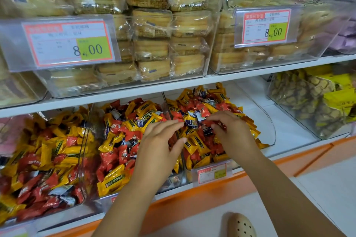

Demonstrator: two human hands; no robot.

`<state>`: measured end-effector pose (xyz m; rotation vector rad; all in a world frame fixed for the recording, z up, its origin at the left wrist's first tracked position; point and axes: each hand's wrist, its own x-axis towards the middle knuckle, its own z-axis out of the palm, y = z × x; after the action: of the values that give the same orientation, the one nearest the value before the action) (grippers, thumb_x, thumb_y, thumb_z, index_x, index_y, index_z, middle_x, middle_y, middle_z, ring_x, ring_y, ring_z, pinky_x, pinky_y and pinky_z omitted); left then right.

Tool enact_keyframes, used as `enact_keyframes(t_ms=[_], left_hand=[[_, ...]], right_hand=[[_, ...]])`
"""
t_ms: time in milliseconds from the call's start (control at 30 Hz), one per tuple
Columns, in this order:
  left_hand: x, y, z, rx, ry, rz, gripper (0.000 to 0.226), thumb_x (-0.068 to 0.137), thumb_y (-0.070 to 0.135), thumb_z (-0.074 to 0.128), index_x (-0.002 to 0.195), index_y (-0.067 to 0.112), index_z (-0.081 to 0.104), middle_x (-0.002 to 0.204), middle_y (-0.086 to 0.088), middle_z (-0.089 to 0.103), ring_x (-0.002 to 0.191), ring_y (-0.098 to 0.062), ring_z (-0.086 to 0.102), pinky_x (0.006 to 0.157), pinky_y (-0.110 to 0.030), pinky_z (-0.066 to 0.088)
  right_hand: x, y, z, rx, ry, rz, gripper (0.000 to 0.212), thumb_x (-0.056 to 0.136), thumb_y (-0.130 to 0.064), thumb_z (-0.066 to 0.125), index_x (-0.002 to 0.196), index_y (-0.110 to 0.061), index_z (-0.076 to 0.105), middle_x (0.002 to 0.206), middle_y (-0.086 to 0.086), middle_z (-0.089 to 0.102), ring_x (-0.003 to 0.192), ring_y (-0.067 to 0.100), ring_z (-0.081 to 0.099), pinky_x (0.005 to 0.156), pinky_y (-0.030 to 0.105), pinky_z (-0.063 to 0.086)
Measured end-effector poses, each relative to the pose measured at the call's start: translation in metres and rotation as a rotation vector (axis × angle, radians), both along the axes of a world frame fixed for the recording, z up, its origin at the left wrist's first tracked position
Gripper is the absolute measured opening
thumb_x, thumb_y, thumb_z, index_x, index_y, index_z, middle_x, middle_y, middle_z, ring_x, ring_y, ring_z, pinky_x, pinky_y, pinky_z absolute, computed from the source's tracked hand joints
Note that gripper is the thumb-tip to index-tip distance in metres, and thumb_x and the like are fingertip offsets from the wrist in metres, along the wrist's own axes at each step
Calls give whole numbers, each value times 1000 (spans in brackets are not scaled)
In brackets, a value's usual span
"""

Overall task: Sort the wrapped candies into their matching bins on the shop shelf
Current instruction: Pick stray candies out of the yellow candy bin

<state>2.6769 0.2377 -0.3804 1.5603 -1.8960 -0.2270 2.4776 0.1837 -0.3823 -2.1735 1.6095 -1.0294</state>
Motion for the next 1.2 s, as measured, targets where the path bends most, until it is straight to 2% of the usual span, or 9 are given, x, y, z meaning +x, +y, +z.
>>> enact_keyframes(t_ms=[233, 433, 533, 633, 733, 867, 1000, 1133, 1200], left_hand=[[-1, 3, -4, 20, -29, -1, 42, 89, 43, 58, 131, 36, 55, 133, 25, 48, 124, 1, 30, 102, -13, 16], [0, 3, -5, 24, 9, -25, 42, 89, 42, 59, 131, 36, 55, 132, 29, 45, 122, 6, 29, 103, -11, 15], [-4, 2, -2, -7, 29, -9, 41, 89, 40, 60, 130, 35, 56, 121, 29, 47, 114, 11, 26, 95, 1, 14], [-8, 0, 3, -25, 59, -7, 43, 90, 35, 61, 133, 34, 53, 120, 19, 57, 113, 0, 37, 95, -11, 31], [-16, -3, 12, -13, 42, -77, 62, 88, 34, 64, 142, 41, 36, 101, 27, 53, 100, -9, 47, 86, -28, 45], [-23, -12, 22, 42, -114, -168, 83, 83, 47, 66, 143, 55, 8, 100, 30, 41, 99, -2, 41, 83, -17, 36], [-22, -20, 15, 65, 11, -203, 75, 80, 41, 71, 140, 53, 28, 132, 25, 47, 98, 3, 48, 78, -2, 33], [-18, -25, 8, 37, 180, -203, 47, 82, 25, 73, 124, 41, 60, 114, 22, 60, 97, 7, 54, 83, -1, 36], [-17, -25, 7, 17, 249, -190, 36, 82, 20, 72, 115, 34, 68, 108, 19, 64, 99, 11, 54, 84, 0, 36]], right_hand=[[19, 2, -22, 270, 323, 188, 62, 90, 4, 47, 140, -32, 43, 144, -10, 42, 125, 16, 31, 99, 25, 36], [16, 2, -23, 230, 92, 98, 26, 89, -4, 59, 104, -24, 66, 105, -2, 62, 105, 15, 53, 85, 26, 45], [12, 5, -9, 224, -98, 63, 21, 91, -6, 60, 96, -25, 67, 89, -12, 63, 79, -2, 60, 66, 8, 43], [8, 10, 12, 300, -361, 88, 19, 91, -11, 62, 95, -29, 67, 87, -9, 65, 55, 1, 59, 58, 12, 48], [11, 15, 23, 388, -516, 150, 20, 90, -13, 64, 100, -29, 68, 91, -2, 70, 63, 19, 68, 70, 26, 56], [18, 17, 31, 450, -637, 241, 24, 91, -7, 61, 107, -24, 69, 87, 4, 72, 76, 22, 68, 65, 29, 57], [22, 14, 28, 505, -526, 314, 30, 97, -14, 53, 119, -32, 63, 98, 3, 71, 92, 14, 67, 82, 29, 55], [16, 10, 28, 637, -576, 303, 53, 96, -5, 46, 134, -41, 47, 82, 0, 64, 76, 8, 61, 84, 25, 43], [13, 11, 30, 658, -554, 319, 55, 95, -1, 45, 131, -42, 46, 96, -6, 70, 79, 5, 64, 83, 20, 45]])
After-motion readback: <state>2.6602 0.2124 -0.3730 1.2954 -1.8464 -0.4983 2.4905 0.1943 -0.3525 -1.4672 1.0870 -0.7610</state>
